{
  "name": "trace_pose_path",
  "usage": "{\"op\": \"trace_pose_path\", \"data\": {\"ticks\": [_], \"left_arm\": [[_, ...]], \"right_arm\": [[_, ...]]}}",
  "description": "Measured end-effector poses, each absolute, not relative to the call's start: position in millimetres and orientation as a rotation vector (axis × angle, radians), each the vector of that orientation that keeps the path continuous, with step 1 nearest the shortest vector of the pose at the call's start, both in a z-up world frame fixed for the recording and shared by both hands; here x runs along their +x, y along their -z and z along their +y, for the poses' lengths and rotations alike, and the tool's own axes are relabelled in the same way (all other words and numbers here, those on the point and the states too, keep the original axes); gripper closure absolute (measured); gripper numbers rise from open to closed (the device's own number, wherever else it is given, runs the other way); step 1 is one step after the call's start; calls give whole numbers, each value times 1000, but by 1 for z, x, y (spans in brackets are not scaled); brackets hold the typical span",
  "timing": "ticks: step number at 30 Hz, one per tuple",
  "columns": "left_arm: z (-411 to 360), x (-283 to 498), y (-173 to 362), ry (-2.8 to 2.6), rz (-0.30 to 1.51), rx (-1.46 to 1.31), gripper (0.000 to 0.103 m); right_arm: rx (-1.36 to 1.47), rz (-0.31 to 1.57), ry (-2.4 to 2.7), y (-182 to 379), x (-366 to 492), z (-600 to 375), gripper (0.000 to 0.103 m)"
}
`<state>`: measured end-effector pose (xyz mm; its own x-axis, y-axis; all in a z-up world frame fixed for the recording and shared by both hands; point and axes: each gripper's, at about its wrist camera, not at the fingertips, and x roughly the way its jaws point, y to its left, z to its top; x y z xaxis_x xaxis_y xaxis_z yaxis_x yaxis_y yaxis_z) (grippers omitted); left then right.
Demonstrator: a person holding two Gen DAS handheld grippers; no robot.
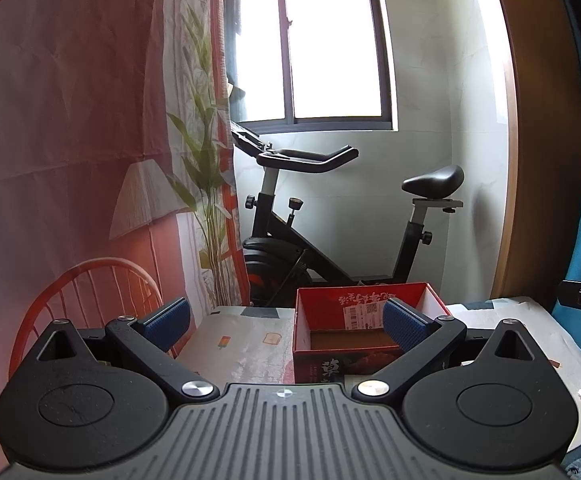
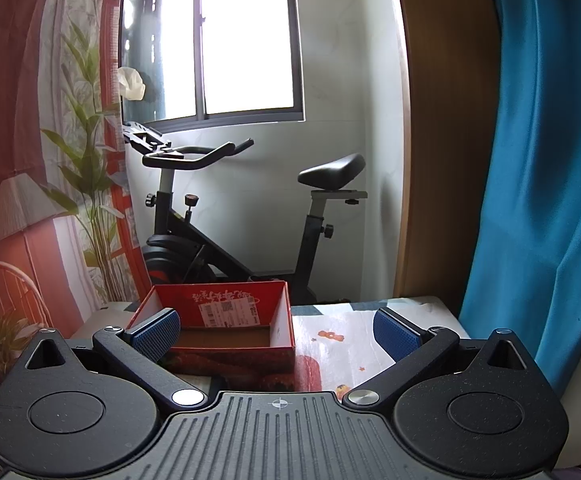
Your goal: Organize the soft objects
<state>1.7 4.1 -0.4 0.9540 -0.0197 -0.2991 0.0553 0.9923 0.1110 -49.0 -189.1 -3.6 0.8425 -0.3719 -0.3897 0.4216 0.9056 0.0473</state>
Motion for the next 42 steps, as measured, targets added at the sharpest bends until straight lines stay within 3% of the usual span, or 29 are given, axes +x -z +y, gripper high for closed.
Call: {"op": "trace_pose_path", "data": {"ticks": [42], "left_arm": [[0, 5, 2, 23, 320, 120, 0]], "right_arm": [[132, 393, 417, 9, -47, -187, 0]]}}
